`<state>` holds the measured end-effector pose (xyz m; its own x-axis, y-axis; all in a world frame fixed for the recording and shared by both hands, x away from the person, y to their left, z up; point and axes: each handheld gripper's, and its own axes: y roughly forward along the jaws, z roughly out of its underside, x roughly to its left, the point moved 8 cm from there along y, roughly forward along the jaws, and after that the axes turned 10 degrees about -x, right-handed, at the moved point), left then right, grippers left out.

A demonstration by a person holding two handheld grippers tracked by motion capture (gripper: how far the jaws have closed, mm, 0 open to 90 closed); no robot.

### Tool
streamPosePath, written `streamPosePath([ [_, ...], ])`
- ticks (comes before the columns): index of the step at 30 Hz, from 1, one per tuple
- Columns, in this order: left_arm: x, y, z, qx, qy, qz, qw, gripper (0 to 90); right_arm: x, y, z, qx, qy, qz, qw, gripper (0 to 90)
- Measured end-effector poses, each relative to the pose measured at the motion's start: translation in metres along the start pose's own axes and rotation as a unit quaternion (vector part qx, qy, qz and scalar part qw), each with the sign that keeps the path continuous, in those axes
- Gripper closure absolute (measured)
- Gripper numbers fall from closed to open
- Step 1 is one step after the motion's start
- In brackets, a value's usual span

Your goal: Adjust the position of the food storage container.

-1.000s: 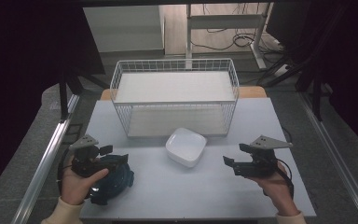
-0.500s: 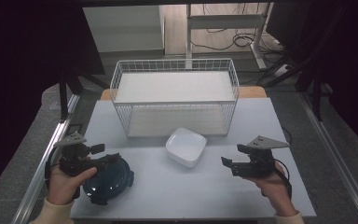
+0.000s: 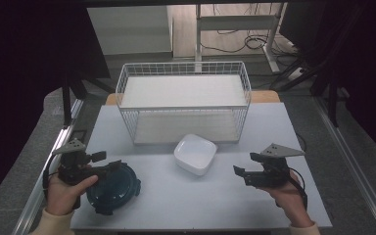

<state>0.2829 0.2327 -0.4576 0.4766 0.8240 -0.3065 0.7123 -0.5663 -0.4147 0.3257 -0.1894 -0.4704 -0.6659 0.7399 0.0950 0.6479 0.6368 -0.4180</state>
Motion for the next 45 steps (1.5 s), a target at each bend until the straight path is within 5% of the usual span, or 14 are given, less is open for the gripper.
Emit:
streamPosePath([
  [10, 0.023, -0.017, 0.004, 0.01, -0.013, -0.034, 0.9993, 25.0, -0.003, 0.003, 0.004, 0.008, 0.001, 0.005, 1.0, 21.6],
  [26, 0.056, -0.018, 0.022, 0.04, -0.029, -0.068, 0.9965, 35.0, -0.006, 0.006, 0.01, 0.022, 0.002, 0.008, 0.9997, 21.6],
  [37, 0.08, -0.019, 0.043, 0.072, -0.034, -0.099, 0.9919, 47.0, -0.007, 0.008, 0.015, 0.031, 0.003, 0.012, 0.9994, 21.6],
  [45, 0.096, -0.021, 0.061, 0.1, -0.037, -0.141, 0.9843, 55.3, -0.009, 0.009, 0.018, 0.036, 0.006, 0.014, 0.9992, 21.6],
])
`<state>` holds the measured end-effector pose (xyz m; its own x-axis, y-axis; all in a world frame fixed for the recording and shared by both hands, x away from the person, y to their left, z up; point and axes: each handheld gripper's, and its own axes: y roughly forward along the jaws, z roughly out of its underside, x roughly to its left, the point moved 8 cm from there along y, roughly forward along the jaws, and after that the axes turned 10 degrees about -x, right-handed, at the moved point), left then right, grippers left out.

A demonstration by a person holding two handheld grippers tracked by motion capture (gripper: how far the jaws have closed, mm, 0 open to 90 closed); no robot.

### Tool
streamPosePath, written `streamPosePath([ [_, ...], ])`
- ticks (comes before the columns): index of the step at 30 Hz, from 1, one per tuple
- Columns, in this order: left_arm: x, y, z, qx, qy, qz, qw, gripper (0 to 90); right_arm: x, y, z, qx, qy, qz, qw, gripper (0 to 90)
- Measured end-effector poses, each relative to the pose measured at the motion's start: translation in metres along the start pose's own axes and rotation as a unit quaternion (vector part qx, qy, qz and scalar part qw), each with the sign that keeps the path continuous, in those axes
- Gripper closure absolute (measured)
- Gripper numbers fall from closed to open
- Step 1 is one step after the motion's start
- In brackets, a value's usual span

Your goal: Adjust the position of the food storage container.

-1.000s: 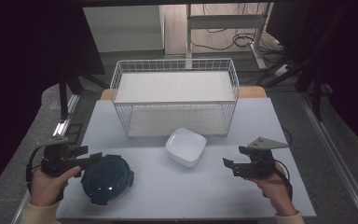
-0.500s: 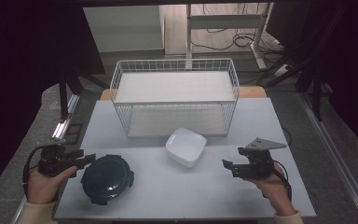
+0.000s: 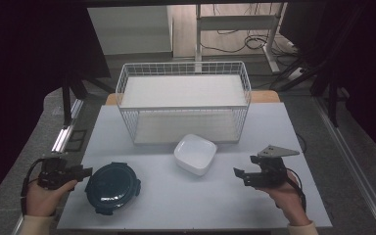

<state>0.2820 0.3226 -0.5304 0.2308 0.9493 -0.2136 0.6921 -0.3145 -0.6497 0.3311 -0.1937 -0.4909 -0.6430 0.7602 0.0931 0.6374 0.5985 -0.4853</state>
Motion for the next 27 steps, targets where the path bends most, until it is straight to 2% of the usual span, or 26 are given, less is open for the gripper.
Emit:
streamPosePath([
  [7, 0.009, -0.005, 0.006, 0.003, -0.011, -0.007, 0.9999, 60.5, -0.002, 0.001, 0.002, 0.003, 0.002, 0.003, 1.0, 21.7],
  [13, 0.012, -0.002, 0.02, 0.029, -0.008, -0.015, 0.9994, 76.4, -0.002, 0.001, 0.003, 0.005, 0.003, 0.005, 1.0, 21.8],
  [17, 0.012, -0.002, 0.025, 0.037, -0.01, -0.011, 0.9992, 82.6, -0.001, 0.001, 0.003, 0.006, 0.001, 0.005, 1.0, 21.8],
  [22, 0.01, -0.005, 0.028, 0.039, -0.008, -0.009, 0.9992, 85.1, -0.001, 0.001, 0.004, 0.008, 0.002, 0.005, 1.0, 21.8],
  [27, 0.005, 0.0, 0.033, 0.048, -0.011, 0.011, 0.9987, 86.6, -0.001, 0.001, 0.003, 0.007, 0.002, 0.004, 1.0, 21.8],
])
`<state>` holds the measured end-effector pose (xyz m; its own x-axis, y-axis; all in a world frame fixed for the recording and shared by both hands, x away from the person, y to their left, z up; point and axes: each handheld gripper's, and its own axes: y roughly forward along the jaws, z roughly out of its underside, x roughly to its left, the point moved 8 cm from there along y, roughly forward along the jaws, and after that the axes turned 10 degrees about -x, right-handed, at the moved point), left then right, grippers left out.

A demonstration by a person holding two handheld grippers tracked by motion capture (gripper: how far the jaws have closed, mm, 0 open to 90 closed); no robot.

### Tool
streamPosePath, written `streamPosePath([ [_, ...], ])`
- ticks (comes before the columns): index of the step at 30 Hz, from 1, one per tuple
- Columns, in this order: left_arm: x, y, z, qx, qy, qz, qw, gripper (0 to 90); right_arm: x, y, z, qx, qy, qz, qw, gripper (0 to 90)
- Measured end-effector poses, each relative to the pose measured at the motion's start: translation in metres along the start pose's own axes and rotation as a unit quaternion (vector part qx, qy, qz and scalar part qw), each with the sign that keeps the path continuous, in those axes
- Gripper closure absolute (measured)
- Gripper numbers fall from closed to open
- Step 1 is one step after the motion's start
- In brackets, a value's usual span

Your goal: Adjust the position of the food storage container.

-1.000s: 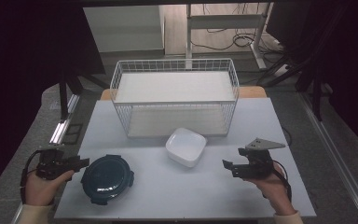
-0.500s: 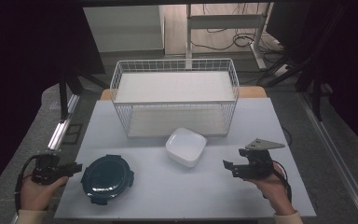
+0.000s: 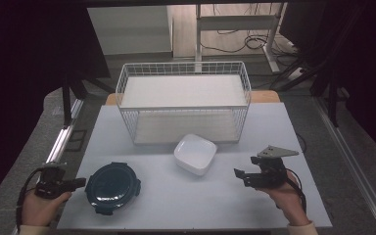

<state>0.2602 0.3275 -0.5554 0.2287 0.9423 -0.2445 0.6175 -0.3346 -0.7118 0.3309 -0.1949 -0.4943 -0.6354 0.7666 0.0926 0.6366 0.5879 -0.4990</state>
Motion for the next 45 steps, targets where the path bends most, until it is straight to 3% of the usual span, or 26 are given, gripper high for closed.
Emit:
streamPosePath([
  [3, -0.004, 0.003, 0.001, 0.003, 0.002, 0.008, 1.0, 88.4, 0.0, 0.0, 0.0, 0.0, -0.001, 0.0, 1.0, 21.8],
  [12, -0.007, 0.004, -0.001, -0.002, 0.009, -0.005, 0.9999, 90.0, -0.001, 0.0, -0.001, -0.003, -0.001, 0.002, 1.0, 21.8],
  [21, -0.014, 0.007, -0.002, 0.001, 0.012, 0.0, 0.9999, 90.0, 0.001, 0.002, -0.001, -0.002, -0.003, 0.002, 1.0, 21.8],
  [27, -0.03, 0.013, -0.004, 0.002, 0.022, 0.007, 0.9997, 90.0, 0.0, 0.0, -0.002, -0.005, -0.004, 0.003, 1.0, 21.8],
  [30, -0.044, 0.018, -0.005, 0.002, 0.03, 0.027, 0.9992, 90.0, 0.0, 0.0, -0.002, -0.004, -0.003, 0.002, 1.0, 21.8],
  [45, -0.082, 0.032, -0.007, -0.002, 0.048, 0.062, 0.9969, 90.0, 0.002, 0.0, -0.002, -0.004, -0.003, -0.003, 1.0, 21.7],
])
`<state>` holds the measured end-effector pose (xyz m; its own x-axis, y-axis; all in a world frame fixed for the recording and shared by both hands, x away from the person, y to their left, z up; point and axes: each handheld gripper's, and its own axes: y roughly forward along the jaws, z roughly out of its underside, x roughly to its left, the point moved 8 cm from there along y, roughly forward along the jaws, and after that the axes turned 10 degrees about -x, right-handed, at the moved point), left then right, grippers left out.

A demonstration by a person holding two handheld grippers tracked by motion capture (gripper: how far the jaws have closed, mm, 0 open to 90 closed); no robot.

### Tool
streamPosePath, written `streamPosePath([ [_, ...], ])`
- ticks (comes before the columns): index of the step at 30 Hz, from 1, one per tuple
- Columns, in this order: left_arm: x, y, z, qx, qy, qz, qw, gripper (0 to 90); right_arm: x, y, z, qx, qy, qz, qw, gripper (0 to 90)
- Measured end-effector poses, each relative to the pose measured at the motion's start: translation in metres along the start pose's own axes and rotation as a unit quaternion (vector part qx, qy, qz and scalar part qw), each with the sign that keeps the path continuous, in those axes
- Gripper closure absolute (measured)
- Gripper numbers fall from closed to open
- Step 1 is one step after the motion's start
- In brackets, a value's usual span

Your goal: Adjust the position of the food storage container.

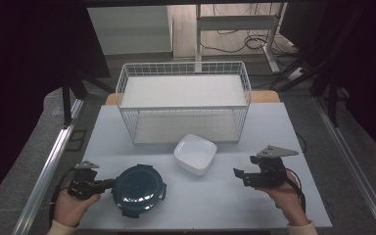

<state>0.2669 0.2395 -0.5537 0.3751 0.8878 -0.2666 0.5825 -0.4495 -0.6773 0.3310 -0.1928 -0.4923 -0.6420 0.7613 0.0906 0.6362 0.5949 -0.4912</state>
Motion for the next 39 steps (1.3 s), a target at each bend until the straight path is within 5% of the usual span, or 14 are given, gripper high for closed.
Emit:
streamPosePath([
  [19, -0.049, 0.017, -0.003, 0.007, 0.031, 0.043, 0.9986, 90.0, 0.0, -0.001, 0.0, 0.001, -0.001, -0.002, 1.0, 21.6],
  [39, -0.069, 0.024, -0.002, 0.002, 0.044, 0.053, 0.9976, 90.0, 0.001, 0.003, 0.004, 0.008, 0.001, -0.003, 1.0, 21.8],
])
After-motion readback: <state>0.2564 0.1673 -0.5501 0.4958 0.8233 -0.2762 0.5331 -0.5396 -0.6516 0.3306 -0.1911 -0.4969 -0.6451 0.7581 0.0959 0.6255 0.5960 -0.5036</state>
